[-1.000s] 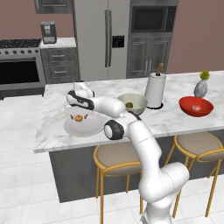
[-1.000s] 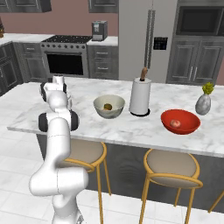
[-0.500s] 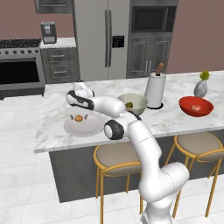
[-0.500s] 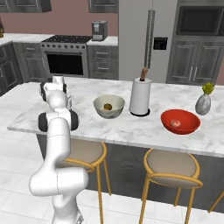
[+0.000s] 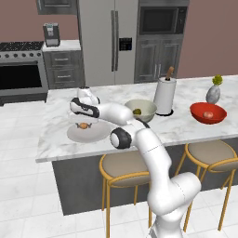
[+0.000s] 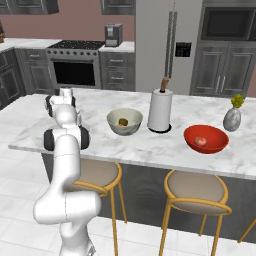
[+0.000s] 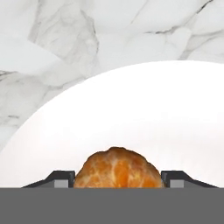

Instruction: Take the fruits from the plate on the dining counter and place two fruits in each bowl.

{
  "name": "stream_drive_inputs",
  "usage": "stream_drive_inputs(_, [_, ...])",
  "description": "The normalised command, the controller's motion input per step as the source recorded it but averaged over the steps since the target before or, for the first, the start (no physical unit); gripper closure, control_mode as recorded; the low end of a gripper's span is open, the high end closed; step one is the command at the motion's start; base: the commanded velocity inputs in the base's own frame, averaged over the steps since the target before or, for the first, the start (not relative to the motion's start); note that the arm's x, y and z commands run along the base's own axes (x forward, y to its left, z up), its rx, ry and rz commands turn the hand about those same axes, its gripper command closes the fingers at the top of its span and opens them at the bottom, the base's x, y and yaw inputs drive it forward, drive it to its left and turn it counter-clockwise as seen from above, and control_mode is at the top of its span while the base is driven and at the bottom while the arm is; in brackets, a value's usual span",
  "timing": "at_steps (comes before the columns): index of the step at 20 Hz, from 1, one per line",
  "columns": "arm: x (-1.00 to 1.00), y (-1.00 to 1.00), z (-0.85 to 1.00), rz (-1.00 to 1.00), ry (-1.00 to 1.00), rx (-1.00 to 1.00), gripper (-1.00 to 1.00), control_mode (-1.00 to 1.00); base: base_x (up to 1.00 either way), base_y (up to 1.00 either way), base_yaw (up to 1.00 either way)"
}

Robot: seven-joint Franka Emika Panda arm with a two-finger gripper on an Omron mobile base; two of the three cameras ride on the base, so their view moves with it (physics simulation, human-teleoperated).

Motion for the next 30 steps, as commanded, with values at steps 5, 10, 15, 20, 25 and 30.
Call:
stream_drive_inputs(5, [0.01,0.00,-0.04,-0.01,0.00,0.00,1.00,-1.00,0.00,0.00,0.00])
stream_drive_inputs(10, [-0.06,-0.04,0.11,-0.01,0.00,0.00,1.00,-1.00,0.00,0.00,0.00])
stream_drive_inputs(15, [-0.33,-0.27,0.43,-0.02,0.00,0.00,1.00,-1.00,0.00,0.00,0.00])
stream_drive_inputs(20, [-0.64,-0.36,0.35,0.00,0.00,0.00,1.00,-1.00,0.00,0.00,0.00])
stream_drive_inputs(25, [-0.73,-0.46,0.22,0.00,-0.01,0.00,1.00,-1.00,0.00,0.00,0.00])
stream_drive_inputs(30, [-0.66,-0.57,0.27,0.00,0.00,0.00,1.00,-1.00,0.00,0.00,0.00])
